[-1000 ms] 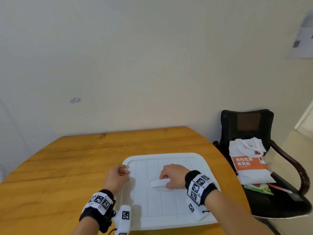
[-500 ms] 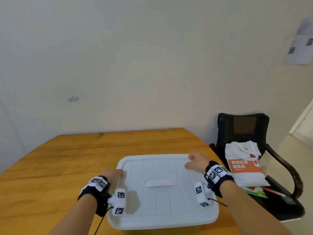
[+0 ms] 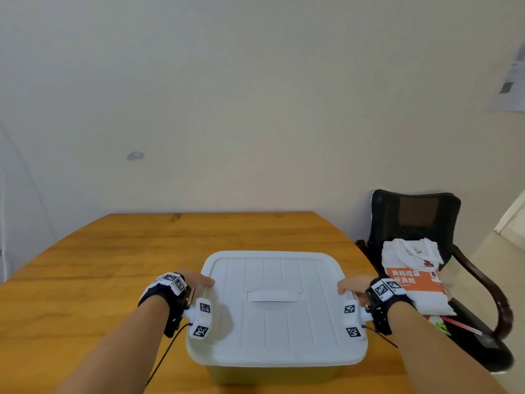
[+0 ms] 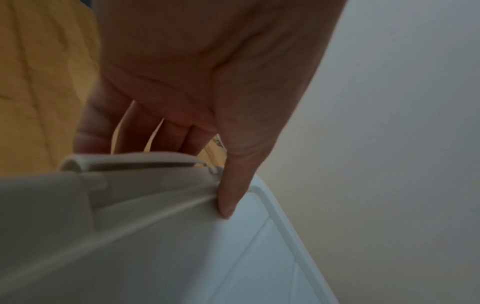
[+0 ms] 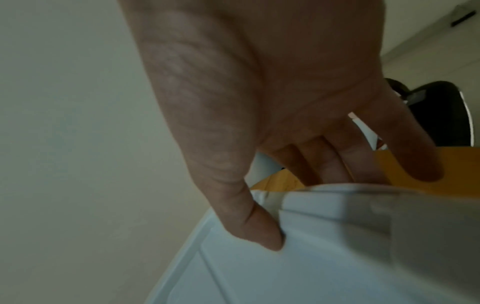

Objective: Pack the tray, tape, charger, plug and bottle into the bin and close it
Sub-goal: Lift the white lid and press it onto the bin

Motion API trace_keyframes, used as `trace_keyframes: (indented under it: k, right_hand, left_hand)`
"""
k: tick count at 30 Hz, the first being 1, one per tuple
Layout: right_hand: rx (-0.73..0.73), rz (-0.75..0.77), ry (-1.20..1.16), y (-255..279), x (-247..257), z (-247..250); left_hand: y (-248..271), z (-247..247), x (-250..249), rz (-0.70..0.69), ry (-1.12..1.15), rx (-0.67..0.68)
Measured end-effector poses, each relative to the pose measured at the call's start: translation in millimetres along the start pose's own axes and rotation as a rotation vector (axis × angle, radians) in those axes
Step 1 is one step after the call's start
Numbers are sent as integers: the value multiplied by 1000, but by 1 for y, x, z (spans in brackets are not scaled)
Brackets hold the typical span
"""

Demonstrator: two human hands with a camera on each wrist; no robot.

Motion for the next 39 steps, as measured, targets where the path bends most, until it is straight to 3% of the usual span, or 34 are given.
trace_keyframes:
  k: [14, 17, 22, 27, 39]
  right_hand:
    - [-158, 89, 295, 9, 13, 11]
    - [-279, 150, 394, 9, 11, 6]
    - [-325, 121, 338, 1, 13, 10]
    - [-358, 129, 433, -5, 9, 4]
    - [-326, 108, 189, 4, 35, 1]
  left_hand:
    - [1, 0, -18, -121, -418, -121]
    - [0, 0, -23, -165, -529, -156]
    - [-6, 2, -22, -158, -543, -162]
    - [-9, 1, -22, -164, -550, -165]
    - [-16, 21, -5, -150, -449, -163]
Point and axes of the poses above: each hand's wrist, its own y-axis away from the middle knuckle, its own z-axis out of the back of the hand, x = y × z, the point moved 4 cm from there along -y, towards the middle knuckle, and after that the axes turned 3 degrees about -z, right-handed, at the moved point
